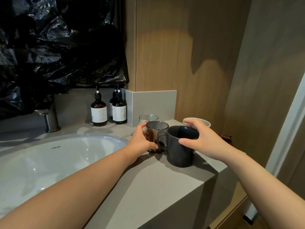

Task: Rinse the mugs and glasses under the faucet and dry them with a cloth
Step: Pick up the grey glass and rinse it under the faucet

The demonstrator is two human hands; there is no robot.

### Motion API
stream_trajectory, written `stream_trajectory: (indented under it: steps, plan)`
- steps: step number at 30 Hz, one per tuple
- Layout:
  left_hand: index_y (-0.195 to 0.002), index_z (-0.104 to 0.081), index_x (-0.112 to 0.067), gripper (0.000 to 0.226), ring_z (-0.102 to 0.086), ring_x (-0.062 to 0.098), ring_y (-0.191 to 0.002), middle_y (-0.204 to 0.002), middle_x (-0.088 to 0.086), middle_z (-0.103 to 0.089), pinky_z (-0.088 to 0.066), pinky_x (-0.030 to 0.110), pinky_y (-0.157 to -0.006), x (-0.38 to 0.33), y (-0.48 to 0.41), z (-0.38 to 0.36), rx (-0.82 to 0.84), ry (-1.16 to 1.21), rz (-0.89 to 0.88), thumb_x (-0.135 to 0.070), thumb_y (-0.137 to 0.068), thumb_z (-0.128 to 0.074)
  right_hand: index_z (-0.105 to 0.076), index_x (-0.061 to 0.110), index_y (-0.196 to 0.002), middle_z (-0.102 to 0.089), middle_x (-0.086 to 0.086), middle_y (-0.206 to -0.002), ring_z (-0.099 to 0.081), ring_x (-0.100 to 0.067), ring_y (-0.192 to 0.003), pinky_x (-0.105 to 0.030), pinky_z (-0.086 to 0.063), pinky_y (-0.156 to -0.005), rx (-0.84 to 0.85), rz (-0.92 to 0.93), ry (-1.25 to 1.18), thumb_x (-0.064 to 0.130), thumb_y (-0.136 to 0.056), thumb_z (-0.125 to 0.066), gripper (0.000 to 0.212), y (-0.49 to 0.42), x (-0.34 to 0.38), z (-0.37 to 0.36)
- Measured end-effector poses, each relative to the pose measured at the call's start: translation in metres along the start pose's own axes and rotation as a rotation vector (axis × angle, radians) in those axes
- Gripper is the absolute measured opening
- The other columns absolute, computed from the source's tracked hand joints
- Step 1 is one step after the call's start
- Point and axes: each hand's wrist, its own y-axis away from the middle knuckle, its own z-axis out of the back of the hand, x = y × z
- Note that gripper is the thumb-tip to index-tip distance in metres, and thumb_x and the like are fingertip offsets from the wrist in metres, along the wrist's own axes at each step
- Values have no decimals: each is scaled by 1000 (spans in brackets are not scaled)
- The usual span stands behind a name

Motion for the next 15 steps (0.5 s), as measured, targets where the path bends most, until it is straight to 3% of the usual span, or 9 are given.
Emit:
stream_trajectory:
  steps: [3,6,8,11,15]
  plan:
    - [-144,-28,-22,88,-47,18,-114,-127,3,-47,-46,27,-89,0,3,0,-25,-44,-52,9,-74,-72,-32,36,-140,-42,14,-129,-41,-5,-116,-29,-41,-98,16,28,-27,30,-87,-64,62,1,-7,7]
    - [-136,-41,-23,62,-47,9,-112,-126,-4,-46,-44,20,-89,-2,10,3,-197,-222,-327,-3,-83,-65,-44,29,-135,-44,9,-133,-41,-5,-117,-14,-36,-92,-292,67,-118,30,-96,-46,39,0,-17,19]
    - [-131,-48,-24,48,-43,5,-116,-126,-8,-43,-37,22,-98,-5,15,6,-242,-389,-535,-12,-87,-61,-48,24,-134,-43,2,-141,-41,-10,-122,-18,-36,-96,-432,-38,-108,30,-99,-43,36,-6,-30,25]
    - [-130,-54,-25,47,-36,6,-122,-126,-10,-48,-31,24,-103,-13,19,8,-224,-652,-701,-38,-86,-64,-45,21,-139,-41,-3,-146,-40,-21,-131,-37,-36,-105,-324,-183,-13,29,-96,-52,44,-21,-49,27]
    - [-138,-47,-27,75,-28,8,-132,-137,-11,-47,-26,36,-114,-17,18,3,-133,-883,-639,-66,-76,-60,-43,16,-140,-50,-5,-139,-48,-23,-126,-35,-41,-100,-283,-179,-87,25,-93,-57,49,-40,-50,23]
